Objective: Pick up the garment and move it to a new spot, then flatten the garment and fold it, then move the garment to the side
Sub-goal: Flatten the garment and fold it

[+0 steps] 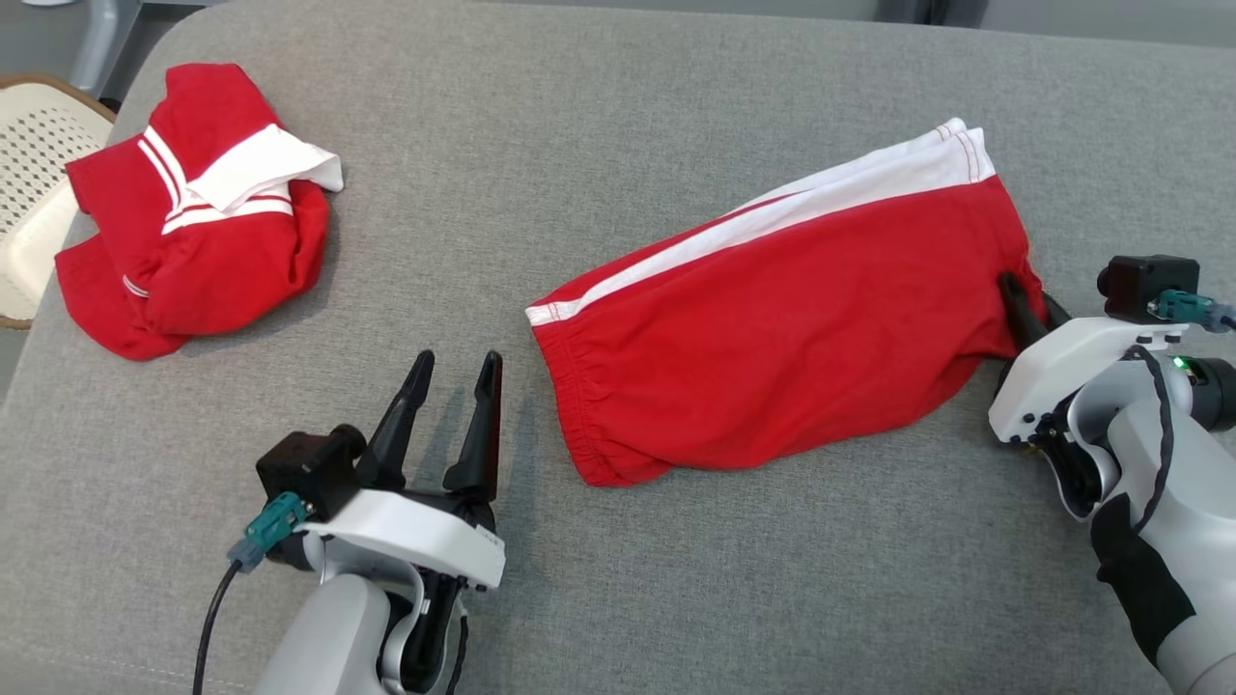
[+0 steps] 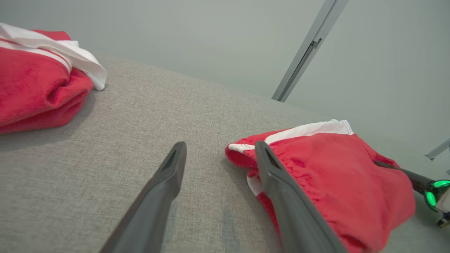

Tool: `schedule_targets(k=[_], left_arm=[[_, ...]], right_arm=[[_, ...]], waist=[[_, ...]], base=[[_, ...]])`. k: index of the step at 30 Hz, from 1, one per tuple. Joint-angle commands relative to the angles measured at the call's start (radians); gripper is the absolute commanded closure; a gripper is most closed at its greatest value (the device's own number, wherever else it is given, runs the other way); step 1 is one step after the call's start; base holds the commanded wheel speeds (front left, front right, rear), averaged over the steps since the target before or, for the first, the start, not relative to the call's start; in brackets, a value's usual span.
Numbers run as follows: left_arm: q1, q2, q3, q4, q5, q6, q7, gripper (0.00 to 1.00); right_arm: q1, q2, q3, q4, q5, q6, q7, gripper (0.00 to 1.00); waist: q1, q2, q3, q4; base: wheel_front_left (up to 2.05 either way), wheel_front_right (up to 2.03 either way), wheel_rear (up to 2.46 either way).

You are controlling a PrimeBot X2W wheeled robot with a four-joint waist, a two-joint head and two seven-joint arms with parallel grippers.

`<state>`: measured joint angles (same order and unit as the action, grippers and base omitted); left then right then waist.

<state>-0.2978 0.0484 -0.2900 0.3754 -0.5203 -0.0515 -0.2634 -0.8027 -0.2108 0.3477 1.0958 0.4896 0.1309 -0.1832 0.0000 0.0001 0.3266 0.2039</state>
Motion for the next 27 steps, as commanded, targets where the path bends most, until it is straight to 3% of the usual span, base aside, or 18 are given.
schedule_targets(k=[1,7,16,27], left_arm=[[0.010,0.004,0.007,0.004,0.011,0.005,-0.002,0.00],[0.037,0.004,0.021,0.015,0.030,0.017,-0.002,0.00],[0.101,0.004,0.052,0.020,0.139,0.046,-0.002,0.00],[0.204,0.004,0.115,0.036,0.206,0.062,-0.002,0.00]], right_arm=[[0.002,-0.002,0.009,0.017,0.010,0.000,0.009,1.00],[-0.006,-0.002,0.009,0.029,0.039,0.000,-0.040,1.00],[0.097,-0.005,-0.028,0.007,0.086,0.000,-0.084,1.00],[0.309,0.032,-0.163,-0.168,0.061,0.000,-0.084,1.00]], waist=[[0.0000,-0.0001,-0.009,0.002],[0.0000,-0.0001,-0.051,-0.015],[0.0000,-0.0001,-0.147,-0.110],[0.0000,-0.0001,-0.220,-0.222]], base=[[0.00,0.00,0.00],[0.00,0.00,0.00],[0.00,0.00,0.00],[0.00,0.00,0.00]])
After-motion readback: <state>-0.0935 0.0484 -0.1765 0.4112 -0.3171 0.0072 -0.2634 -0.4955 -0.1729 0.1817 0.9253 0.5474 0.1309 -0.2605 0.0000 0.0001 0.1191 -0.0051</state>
